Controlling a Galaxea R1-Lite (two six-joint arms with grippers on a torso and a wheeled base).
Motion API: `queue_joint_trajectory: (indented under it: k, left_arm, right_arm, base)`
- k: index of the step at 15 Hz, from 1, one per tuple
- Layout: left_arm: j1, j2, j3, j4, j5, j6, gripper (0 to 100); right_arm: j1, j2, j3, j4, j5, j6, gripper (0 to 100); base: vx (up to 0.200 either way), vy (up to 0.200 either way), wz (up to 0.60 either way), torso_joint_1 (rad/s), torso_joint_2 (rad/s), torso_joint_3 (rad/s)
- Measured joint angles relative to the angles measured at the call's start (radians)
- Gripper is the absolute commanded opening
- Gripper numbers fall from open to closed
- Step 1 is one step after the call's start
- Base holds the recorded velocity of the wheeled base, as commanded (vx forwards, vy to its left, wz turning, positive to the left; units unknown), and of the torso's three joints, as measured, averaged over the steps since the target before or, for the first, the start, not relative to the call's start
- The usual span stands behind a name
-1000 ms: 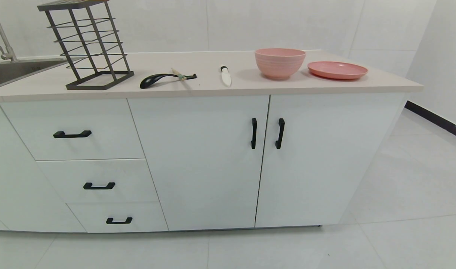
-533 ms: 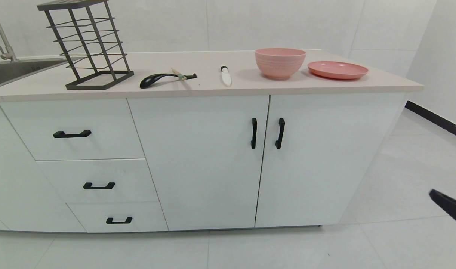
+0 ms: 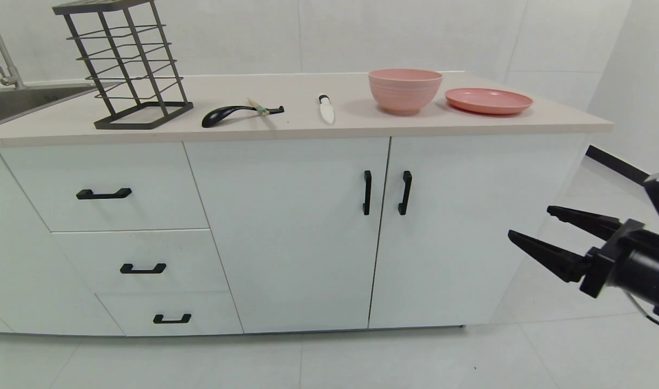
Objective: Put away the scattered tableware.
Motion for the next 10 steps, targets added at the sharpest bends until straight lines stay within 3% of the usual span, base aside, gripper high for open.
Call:
queue_joint_trajectory:
  k: [6,10]
  left_arm:
    - [0.000,0.000,0.000,-0.001,-0.017,-0.003,100]
    - [0.000,0.000,0.000,-0.004,-0.035,0.003,100]
  right_arm:
    - [0.093,0.327,0.000,-0.334,0.013,0.000,100]
    - [0.143,0.501,-0.002,-0.483,0.017,0.000,100]
  base:
    - [0.000,0.000,0.00,0.000,0.00,0.000]
    - [0.000,0.000,0.00,0.000,0.00,0.000]
